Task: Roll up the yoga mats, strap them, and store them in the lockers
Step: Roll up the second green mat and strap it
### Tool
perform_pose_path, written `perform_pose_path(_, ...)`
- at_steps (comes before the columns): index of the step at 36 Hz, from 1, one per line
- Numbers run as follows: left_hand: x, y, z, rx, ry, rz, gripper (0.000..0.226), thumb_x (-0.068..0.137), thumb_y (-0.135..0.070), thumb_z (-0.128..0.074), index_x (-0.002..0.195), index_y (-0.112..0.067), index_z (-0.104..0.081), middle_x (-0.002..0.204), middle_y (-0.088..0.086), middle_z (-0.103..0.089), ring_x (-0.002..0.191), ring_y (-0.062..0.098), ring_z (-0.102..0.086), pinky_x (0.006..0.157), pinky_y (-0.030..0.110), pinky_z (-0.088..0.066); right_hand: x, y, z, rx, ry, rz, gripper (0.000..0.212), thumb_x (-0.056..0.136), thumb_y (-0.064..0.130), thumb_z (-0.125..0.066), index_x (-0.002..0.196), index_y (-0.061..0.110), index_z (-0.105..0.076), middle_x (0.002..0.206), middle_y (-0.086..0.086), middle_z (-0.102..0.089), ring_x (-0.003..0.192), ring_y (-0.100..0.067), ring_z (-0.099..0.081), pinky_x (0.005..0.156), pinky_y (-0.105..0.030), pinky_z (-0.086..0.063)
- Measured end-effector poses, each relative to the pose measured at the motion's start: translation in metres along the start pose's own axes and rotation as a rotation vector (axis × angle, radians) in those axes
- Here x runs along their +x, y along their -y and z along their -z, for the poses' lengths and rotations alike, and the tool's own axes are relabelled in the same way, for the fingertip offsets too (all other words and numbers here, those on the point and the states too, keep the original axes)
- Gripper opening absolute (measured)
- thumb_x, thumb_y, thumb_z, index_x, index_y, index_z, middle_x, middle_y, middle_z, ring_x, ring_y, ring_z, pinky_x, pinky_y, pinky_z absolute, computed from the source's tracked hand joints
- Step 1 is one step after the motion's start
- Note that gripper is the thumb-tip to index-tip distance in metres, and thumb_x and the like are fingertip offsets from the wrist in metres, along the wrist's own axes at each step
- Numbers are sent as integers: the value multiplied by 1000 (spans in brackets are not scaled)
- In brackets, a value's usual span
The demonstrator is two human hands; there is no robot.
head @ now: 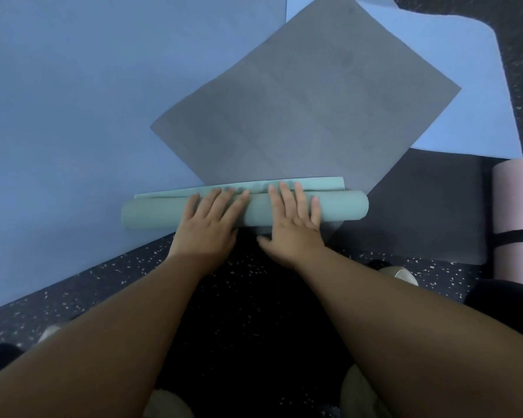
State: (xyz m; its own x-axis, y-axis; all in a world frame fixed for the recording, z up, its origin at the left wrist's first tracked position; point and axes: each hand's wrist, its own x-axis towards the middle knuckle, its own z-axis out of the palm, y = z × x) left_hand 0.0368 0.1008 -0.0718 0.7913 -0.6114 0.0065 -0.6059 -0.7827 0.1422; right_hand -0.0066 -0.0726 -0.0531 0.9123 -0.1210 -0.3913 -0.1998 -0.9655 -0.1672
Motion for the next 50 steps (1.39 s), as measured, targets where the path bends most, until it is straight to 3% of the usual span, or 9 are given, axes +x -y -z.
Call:
perform_pose_path(9,8,11,-2,48,-20,74,81,72,-24,-80,141,-31,-38,129,15,-57,115,40,-53,103,58,-29,18,-2,10,16,-8,22,94,84,46,-59,155,23,-1,163,5,1,149,-19,12,116,-46,14)
perform_pose_path(15,34,14,17,137,197,154,80,91,-15,-54,152,-42,-11,141,9,-40,124,35,-41,112,53,-19,40,-2,27,-26,-17,29,85,83,48,-64,152,26,-20,157,6,-22,146,-20,-13,119,-48,-1)
perform_pose_path(22,31,14,11,150,117,117,79,79,-5,-63,147,-34,-36,107,16,-56,92,38,-53,93,52,-36,29,-3,10,-103,-204,103,85,81,38,-71,151,18,-27,154,-5,-29,142,-26,-24,118,-47,-2)
perform_pose_path(25,31,6,14,145,147,141,78,86,-10,-56,151,-36,-23,117,13,-52,102,37,-50,98,50,-31,25,-3,-5,-97,-366,199,77,68,22,-79,138,5,-49,137,-13,-53,127,-31,-50,112,-47,-13)
perform_pose_path(28,28,-14,14,130,151,158,77,89,-15,-53,152,-38,-15,121,10,-49,106,35,-48,100,47,-30,18,-4,-15,-55,-451,171,71,64,16,-79,130,1,-56,129,-15,-60,121,-33,-56,108,-49,-21)
perform_pose_path(35,23,-59,-3,-17,-26,1,57,77,-22,-38,129,-24,-61,85,10,-62,72,32,-59,76,41,-48,-15,-42,-25,-123,-552,145,46,84,22,-44,126,8,-56,120,-9,-64,111,-28,-59,104,-47,-30)
perform_pose_path(41,-1,-64,-4,-105,-48,-121,48,79,-11,-37,125,-10,-49,123,19,-60,113,40,-59,97,51,-45,-22,-52,-17,-62,-430,157,59,63,24,-65,119,5,-63,113,-11,-67,105,-29,-64,103,-44,-25)
perform_pose_path(44,-20,-56,-3,-113,-63,-212,48,77,-11,-46,125,-14,-47,136,23,-52,130,40,-47,110,50,-28,-20,-50,-5,-49,-330,152,54,74,18,-68,126,7,-60,120,-11,-64,114,-30,-59,109,-45,-24)
perform_pose_path(50,-70,-60,0,-56,232,-256,64,68,-36,-82,127,-25,-60,145,14,-46,137,34,-39,107,59,-31,-19,-46,10,-34,-139,103,64,89,29,-65,145,19,-37,143,1,-45,136,-19,-35,118,-36,-6)
